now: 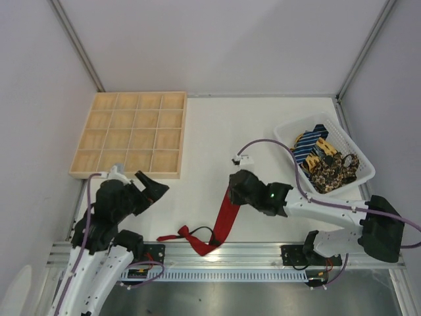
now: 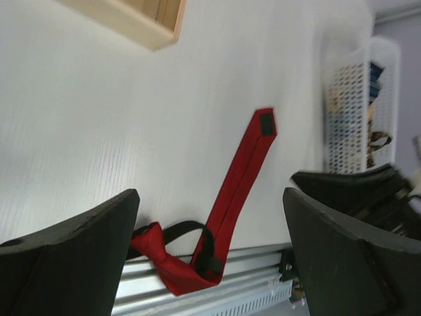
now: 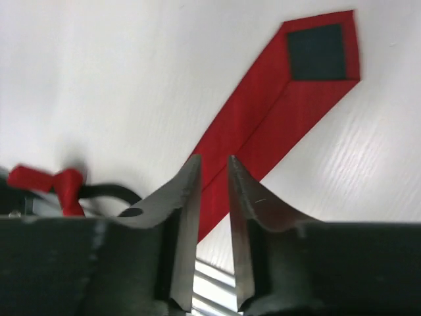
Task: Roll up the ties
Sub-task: Flatten the tie
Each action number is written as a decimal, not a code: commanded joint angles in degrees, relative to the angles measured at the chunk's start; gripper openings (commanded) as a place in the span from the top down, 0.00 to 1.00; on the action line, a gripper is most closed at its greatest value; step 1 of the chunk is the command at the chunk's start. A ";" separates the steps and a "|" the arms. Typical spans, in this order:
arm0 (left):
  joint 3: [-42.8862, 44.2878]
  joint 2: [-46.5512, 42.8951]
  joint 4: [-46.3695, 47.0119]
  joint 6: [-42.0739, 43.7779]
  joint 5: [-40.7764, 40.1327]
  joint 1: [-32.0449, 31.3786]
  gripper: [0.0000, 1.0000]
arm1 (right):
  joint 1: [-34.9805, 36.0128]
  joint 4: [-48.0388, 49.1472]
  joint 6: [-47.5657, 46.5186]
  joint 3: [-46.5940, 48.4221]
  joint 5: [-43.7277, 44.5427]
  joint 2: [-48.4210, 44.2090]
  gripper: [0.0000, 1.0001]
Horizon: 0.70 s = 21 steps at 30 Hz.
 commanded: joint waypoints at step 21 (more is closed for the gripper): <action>-18.06 11.57 13.39 -12.78 14.51 -8.53 0.14 | -23.99 6.61 13.55 -13.42 -6.70 10.07 1.00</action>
